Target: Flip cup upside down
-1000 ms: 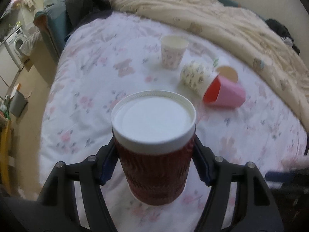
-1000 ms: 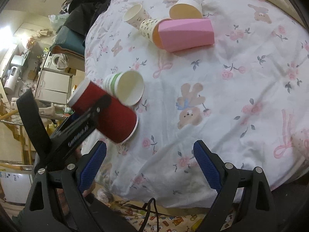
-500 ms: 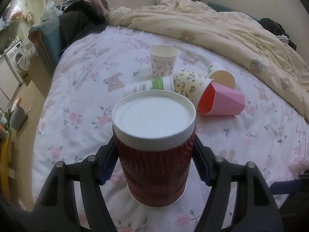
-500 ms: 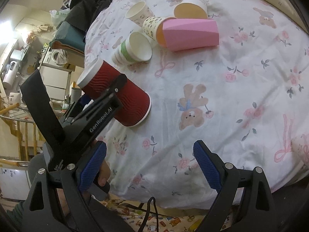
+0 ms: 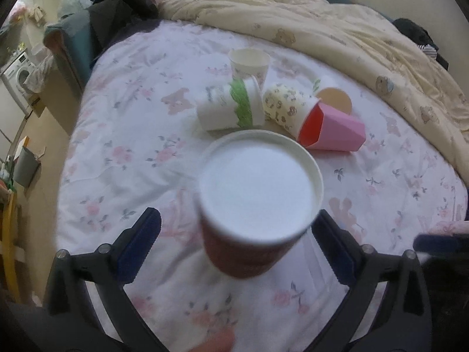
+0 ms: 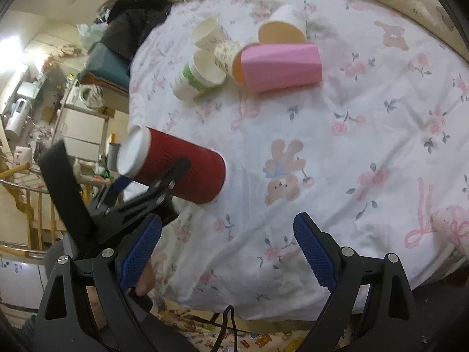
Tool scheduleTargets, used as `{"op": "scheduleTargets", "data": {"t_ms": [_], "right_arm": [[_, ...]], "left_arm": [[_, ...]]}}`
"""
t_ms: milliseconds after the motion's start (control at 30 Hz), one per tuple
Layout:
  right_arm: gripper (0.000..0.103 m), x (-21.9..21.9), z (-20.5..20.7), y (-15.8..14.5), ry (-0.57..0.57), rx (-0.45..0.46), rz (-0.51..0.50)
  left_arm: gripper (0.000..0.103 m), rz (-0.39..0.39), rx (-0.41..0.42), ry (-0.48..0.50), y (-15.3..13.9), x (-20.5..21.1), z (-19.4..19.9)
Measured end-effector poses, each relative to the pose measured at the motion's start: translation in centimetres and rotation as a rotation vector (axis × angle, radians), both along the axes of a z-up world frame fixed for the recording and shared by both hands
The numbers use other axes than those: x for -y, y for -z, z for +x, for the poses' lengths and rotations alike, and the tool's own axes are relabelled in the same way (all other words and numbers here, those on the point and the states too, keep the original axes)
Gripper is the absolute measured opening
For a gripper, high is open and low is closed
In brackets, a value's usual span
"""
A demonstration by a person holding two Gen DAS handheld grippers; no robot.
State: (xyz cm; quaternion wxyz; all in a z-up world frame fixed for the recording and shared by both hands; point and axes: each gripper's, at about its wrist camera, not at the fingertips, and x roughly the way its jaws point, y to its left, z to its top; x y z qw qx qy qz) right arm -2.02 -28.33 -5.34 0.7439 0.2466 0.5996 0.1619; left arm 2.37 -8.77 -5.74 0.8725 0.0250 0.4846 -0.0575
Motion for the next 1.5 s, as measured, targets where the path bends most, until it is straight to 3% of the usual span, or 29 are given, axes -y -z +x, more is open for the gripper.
{"op": "scheduleTargets", "data": {"t_ms": [100, 200, 367, 533, 700, 833, 1000, 1500], "right_arm": [[0.094, 0.0, -0.2, -1.1, 0.004, 0.054, -0.02], [0.094, -0.2, -0.5, -2.5, 0.002, 0.112, -0.058], [0.098, -1.3, -1.7, -4.7, -0.027, 0.231, -0.128], [0.098, -3.2, -3.5, -6.6, -0.035, 0.366, -0.238], [0.101, -4.8, -5.3, -6.7, -0.028, 0.432, -0.279], [0.103, -6.6, -6.6, -6.6, -0.043, 0.509, -0.389], [0.103, -7.2, -6.5, -6.4, -0.043, 0.533, -0.445], [0.103, -6.7, -5.9, -5.7, -0.022, 0.495, -0.427]], "left_arm": [[0.101, -0.019, 0.024, -0.017, -2.2, -1.4, -1.1], [0.101, -0.041, 0.103, -0.071, -5.4, -3.7, -3.5], [0.102, -0.016, 0.149, -0.085, -8.2, -6.0, -5.9], [0.102, -0.021, 0.124, -0.101, -7.8, -7.5, -7.7], [0.103, -0.057, 0.103, -0.106, -6.7, -7.7, -9.4], [0.103, -0.038, 0.141, -0.109, -6.4, -7.8, -10.0], [0.103, -0.046, 0.158, -0.107, -6.6, -7.9, -10.3], [0.103, -0.078, 0.151, -0.132, -6.7, -8.4, -10.2]]}}
